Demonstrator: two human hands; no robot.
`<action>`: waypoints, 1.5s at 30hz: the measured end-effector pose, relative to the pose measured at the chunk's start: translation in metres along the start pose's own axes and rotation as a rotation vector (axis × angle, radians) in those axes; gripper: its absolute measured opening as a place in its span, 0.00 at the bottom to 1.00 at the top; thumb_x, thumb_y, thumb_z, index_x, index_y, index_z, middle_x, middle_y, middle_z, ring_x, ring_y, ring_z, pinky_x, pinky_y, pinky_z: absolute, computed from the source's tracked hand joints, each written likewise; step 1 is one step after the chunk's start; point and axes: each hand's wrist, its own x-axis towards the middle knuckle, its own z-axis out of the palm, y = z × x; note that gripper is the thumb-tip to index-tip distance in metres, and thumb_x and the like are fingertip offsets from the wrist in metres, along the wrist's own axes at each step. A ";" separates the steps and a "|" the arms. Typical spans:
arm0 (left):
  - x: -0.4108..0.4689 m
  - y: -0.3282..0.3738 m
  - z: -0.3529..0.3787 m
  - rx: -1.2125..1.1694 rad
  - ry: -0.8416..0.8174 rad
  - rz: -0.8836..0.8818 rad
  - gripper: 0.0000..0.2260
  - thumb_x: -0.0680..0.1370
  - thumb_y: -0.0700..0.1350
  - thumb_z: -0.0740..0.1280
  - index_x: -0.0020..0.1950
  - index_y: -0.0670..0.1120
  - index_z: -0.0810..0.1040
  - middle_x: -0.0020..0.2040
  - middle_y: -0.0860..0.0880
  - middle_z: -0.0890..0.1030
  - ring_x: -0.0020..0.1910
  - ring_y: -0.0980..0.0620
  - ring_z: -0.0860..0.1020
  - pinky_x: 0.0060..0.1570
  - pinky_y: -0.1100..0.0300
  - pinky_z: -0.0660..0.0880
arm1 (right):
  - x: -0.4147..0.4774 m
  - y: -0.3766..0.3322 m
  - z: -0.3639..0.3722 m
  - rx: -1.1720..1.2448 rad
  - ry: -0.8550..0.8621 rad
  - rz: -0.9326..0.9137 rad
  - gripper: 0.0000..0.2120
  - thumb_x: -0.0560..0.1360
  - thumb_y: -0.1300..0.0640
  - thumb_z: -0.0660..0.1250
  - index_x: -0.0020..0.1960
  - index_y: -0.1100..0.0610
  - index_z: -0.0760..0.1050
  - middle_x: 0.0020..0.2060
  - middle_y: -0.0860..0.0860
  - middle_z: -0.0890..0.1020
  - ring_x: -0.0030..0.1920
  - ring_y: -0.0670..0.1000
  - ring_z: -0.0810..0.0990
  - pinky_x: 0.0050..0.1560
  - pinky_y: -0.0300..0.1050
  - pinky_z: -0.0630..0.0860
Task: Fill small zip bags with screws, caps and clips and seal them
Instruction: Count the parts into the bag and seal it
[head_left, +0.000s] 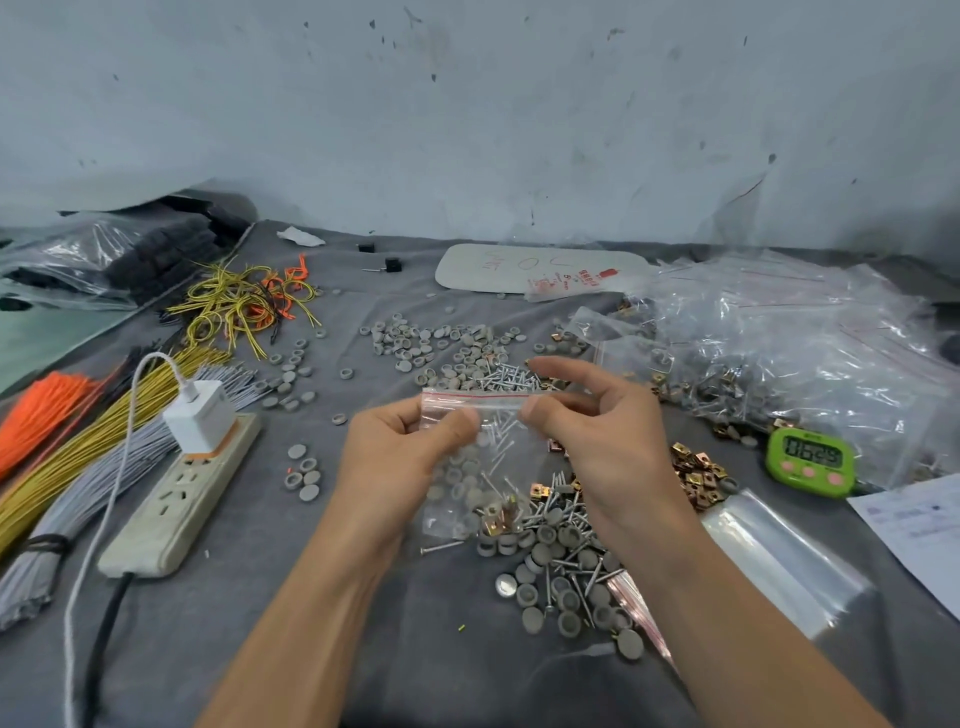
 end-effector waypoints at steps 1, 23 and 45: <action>0.001 0.000 0.000 -0.011 0.014 -0.005 0.03 0.74 0.40 0.76 0.46 0.44 0.88 0.43 0.43 0.87 0.40 0.50 0.86 0.38 0.62 0.80 | 0.000 0.001 0.001 -0.007 -0.003 0.008 0.16 0.70 0.62 0.78 0.54 0.47 0.86 0.37 0.50 0.87 0.41 0.49 0.87 0.46 0.49 0.83; 0.000 0.000 0.018 0.015 0.090 0.046 0.01 0.73 0.41 0.77 0.43 0.47 0.88 0.41 0.44 0.87 0.43 0.45 0.86 0.49 0.49 0.83 | -0.004 -0.002 0.011 0.122 -0.057 0.101 0.07 0.72 0.65 0.77 0.38 0.55 0.87 0.34 0.54 0.86 0.36 0.51 0.83 0.40 0.40 0.80; 0.000 0.000 0.040 -0.036 0.163 -0.021 0.02 0.73 0.39 0.77 0.42 0.41 0.87 0.41 0.39 0.87 0.42 0.43 0.82 0.51 0.42 0.81 | 0.001 -0.004 0.009 0.172 -0.016 0.149 0.10 0.71 0.70 0.76 0.36 0.58 0.83 0.34 0.55 0.84 0.35 0.51 0.81 0.39 0.41 0.80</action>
